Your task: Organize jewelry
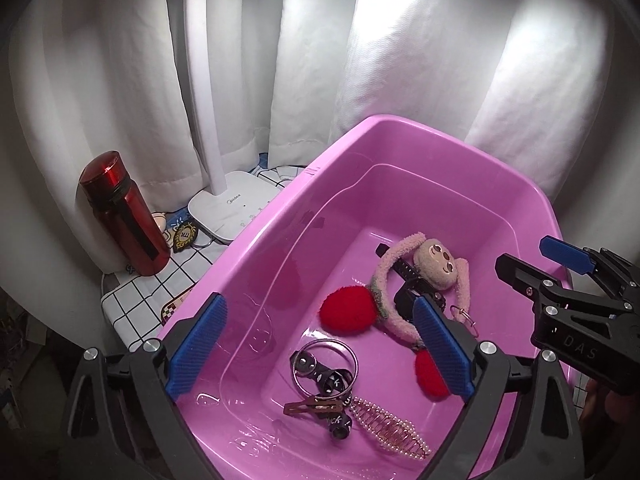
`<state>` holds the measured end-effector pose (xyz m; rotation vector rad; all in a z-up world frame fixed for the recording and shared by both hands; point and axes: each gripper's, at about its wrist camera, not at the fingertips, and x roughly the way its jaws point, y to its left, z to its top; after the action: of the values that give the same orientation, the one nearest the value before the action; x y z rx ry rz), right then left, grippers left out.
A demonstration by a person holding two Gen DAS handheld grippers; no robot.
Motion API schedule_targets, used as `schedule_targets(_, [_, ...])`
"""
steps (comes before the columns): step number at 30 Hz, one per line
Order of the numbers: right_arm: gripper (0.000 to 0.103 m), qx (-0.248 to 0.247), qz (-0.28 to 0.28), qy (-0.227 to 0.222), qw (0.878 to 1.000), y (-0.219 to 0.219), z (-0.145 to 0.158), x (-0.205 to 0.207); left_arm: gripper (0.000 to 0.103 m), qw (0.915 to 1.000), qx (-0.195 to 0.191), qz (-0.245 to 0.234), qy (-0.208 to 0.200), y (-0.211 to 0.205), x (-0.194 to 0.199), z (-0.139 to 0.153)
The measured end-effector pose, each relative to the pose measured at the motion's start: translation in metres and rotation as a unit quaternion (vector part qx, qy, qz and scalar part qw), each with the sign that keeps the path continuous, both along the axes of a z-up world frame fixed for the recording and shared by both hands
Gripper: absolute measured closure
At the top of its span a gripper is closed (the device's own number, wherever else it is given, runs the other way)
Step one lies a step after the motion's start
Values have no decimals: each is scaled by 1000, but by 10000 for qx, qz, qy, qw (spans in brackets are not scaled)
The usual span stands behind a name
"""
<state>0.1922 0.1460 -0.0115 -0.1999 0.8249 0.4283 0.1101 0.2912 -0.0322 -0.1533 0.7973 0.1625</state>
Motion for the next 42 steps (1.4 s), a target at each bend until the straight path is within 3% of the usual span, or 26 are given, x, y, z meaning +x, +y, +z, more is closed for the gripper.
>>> schedule_targets(18, [36,205,-71,-65,9997,-10,15,-16,7,9998,-180,120,32,-1,-11,7])
schedule_targets(42, [36,322,-219,-265,9989,-44,32,-54,7,9996,113,218,-118,-31,-35,33])
